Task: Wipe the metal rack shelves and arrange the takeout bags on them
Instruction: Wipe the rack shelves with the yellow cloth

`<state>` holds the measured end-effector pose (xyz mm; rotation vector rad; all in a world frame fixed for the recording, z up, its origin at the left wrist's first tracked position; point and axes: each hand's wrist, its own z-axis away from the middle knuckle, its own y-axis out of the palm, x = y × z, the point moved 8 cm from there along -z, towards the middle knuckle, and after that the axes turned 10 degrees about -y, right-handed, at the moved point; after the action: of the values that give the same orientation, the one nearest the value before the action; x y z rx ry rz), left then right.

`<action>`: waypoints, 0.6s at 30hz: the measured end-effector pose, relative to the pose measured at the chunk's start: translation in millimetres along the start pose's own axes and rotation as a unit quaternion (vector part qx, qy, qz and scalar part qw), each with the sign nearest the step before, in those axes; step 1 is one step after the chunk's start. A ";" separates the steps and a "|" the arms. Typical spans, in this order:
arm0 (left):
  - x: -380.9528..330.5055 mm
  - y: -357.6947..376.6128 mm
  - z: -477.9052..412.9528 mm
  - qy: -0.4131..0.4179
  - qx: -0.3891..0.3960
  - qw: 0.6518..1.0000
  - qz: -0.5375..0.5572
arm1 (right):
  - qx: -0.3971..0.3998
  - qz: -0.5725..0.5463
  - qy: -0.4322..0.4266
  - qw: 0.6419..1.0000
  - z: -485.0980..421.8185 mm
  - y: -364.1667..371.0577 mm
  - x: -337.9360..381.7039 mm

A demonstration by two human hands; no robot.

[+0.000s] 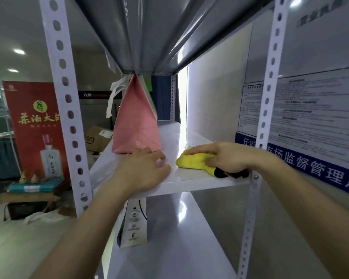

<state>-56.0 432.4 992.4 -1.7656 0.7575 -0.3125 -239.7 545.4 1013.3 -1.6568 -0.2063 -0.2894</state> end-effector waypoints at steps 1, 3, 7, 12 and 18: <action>1.1 2.5 -1.7 0.000 0.000 1.000 -0.006 | 0.016 0.007 0.020 1.000 -14.4 -0.3 -3.9; 3.5 5.9 -3.2 -0.001 -0.001 1.000 -0.009 | 0.043 0.024 0.051 0.997 -49.1 -0.2 -9.5; 2.6 9.1 -3.5 0.006 -0.008 1.000 -0.019 | 0.065 0.040 0.073 0.994 -127.4 -1.7 -19.3; 4.5 10.1 -2.3 0.008 0.002 0.999 -0.032 | 0.063 0.055 0.076 0.994 -189.6 -0.9 -29.9; 9.5 13.0 -4.0 0.005 0.023 0.999 -0.031 | 0.035 0.033 0.003 0.999 -87.5 10.1 3.7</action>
<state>-55.4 421.2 980.1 -1.7482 0.6977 -0.3781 -238.9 457.3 1012.9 -1.5895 -0.1549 -0.2345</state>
